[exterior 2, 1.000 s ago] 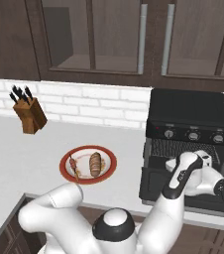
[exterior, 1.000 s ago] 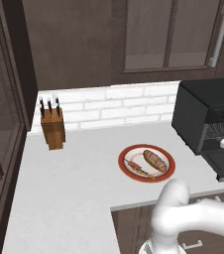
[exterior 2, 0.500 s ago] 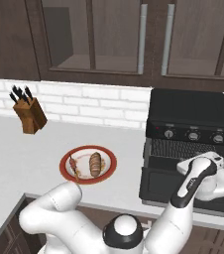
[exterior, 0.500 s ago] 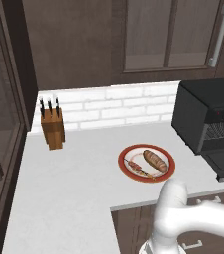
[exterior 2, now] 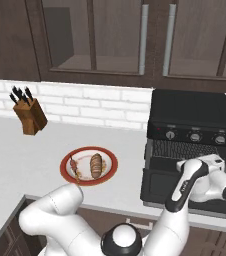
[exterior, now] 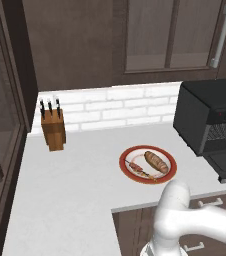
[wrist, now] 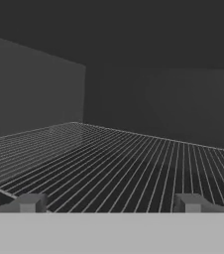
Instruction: Pick up the kebab skewer and baguette bread, and place them inside the toaster oven. Close the toaster oven door and start by setting the timer.
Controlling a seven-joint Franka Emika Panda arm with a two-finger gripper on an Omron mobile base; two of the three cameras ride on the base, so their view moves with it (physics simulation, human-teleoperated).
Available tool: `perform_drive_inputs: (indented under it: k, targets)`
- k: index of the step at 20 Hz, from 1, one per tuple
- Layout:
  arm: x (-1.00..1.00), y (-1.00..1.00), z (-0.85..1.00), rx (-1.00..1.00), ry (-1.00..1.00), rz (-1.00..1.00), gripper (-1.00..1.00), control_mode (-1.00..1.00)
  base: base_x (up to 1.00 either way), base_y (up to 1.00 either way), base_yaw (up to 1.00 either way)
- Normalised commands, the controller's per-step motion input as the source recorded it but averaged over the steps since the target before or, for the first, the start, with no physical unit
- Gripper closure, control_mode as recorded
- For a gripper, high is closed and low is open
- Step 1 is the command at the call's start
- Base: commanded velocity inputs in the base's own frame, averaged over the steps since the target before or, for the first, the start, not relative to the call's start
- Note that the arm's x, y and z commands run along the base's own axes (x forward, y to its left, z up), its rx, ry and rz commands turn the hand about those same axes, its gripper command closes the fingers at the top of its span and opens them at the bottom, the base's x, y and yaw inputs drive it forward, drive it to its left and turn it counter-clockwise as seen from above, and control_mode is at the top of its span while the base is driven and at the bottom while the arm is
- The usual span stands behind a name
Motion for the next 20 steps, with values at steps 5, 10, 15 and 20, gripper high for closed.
perform_drive_inputs:
  k: [5,10,15,20]
  targets:
    - [-0.06,-0.03,0.01,0.05,-0.02,-0.04,-1.0,-1.0,0.0,0.0,0.0]
    - [-0.28,-0.01,0.4,0.09,0.0,0.0,-1.0,-1.0,0.0,0.0,0.0]
    - [-0.06,0.04,0.33,0.06,-0.01,0.0,-1.0,-1.0,0.0,0.0,0.0]
    - [0.01,0.26,-0.22,0.0,0.0,0.0,-1.0,-1.0,0.0,0.0,0.0]
